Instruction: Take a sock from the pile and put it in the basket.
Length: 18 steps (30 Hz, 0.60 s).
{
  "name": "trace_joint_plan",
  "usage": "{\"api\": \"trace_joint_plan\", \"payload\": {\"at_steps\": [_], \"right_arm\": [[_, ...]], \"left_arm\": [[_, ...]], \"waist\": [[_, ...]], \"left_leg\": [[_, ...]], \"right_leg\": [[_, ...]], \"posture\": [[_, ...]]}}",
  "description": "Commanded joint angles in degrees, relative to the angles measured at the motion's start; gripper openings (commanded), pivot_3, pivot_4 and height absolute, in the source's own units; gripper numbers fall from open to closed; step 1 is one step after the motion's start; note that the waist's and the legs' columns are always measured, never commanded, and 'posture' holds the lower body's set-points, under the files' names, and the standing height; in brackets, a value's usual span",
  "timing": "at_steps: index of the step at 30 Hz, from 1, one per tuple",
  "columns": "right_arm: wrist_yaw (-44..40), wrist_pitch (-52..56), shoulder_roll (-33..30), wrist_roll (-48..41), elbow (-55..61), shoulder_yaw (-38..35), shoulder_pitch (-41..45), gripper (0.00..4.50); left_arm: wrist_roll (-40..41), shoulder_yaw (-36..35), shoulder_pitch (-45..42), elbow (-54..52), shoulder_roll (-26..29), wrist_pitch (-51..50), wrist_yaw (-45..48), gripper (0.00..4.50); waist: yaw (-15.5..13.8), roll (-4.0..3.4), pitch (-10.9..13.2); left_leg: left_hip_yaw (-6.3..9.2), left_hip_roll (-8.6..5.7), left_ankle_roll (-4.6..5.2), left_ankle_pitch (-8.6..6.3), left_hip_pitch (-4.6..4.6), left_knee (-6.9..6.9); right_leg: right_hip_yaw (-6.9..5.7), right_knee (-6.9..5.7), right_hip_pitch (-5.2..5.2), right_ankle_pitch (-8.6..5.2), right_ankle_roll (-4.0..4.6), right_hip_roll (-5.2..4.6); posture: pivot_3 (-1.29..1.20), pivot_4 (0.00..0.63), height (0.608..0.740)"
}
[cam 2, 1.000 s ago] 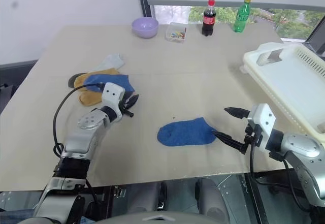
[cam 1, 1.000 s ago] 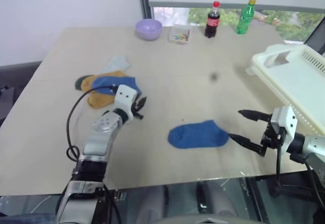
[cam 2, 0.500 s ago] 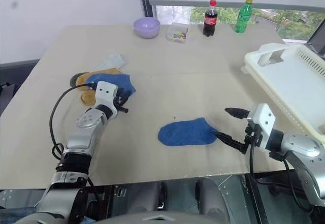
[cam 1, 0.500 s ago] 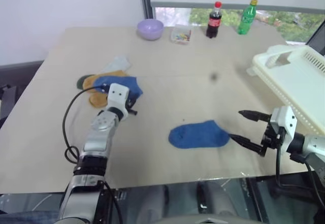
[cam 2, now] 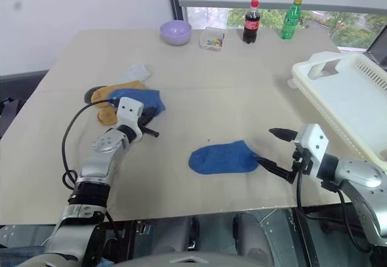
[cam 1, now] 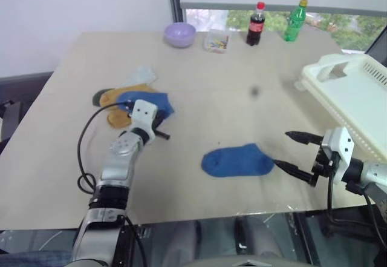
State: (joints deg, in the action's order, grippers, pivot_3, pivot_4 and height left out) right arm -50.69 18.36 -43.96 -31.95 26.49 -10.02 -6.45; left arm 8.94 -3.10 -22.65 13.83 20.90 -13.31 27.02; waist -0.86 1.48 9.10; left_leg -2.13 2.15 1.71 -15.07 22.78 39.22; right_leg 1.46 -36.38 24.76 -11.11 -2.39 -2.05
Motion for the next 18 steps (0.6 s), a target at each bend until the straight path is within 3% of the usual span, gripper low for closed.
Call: {"api": "trace_joint_plan", "payload": {"at_steps": [1, 11, 18], "right_arm": [[0.0, -1.1, 0.3, -0.1, 1.3, -2.0, 0.4, 4.5], [0.9, -2.0, -0.4, 3.1, -0.5, -4.8, -0.9, 4.5], [3.0, -1.2, -0.2, 5.0, 0.8, -6.9, -4.0, 4.5]], "left_arm": [[3.3, 1.9, -0.1, -6.7, -1.2, -5.0, 3.2, 0.03], [7.6, 8.3, -3.5, -9.7, -18.9, -20.8, -2.7, 0.03], [9.6, 10.0, -7.1, -6.9, -26.9, -22.6, -2.5, 0.03]], "waist": [[0.1, 0.01, 0.0], [0.0, 0.02, 0.0], [0.2, 0.04, 0.0]], "left_leg": [[0.0, 0.0, 0.0, 0.0, 0.01, 0.0], [0.09, -0.04, 0.0, 0.0, 0.01, 0.01], [0.13, -0.02, 0.01, 0.0, 0.06, 0.0]], "right_leg": [[0.0, 0.01, 0.0, 0.0, 0.0, 0.0], [-0.02, 0.04, -0.03, 0.0, -0.01, 0.05], [-0.02, 0.11, -0.02, 0.0, -0.01, 0.11]], "posture": [[0.0, 0.15, 0.74], [0.0, 0.15, 0.74], [0.0, 0.15, 0.74]]}}
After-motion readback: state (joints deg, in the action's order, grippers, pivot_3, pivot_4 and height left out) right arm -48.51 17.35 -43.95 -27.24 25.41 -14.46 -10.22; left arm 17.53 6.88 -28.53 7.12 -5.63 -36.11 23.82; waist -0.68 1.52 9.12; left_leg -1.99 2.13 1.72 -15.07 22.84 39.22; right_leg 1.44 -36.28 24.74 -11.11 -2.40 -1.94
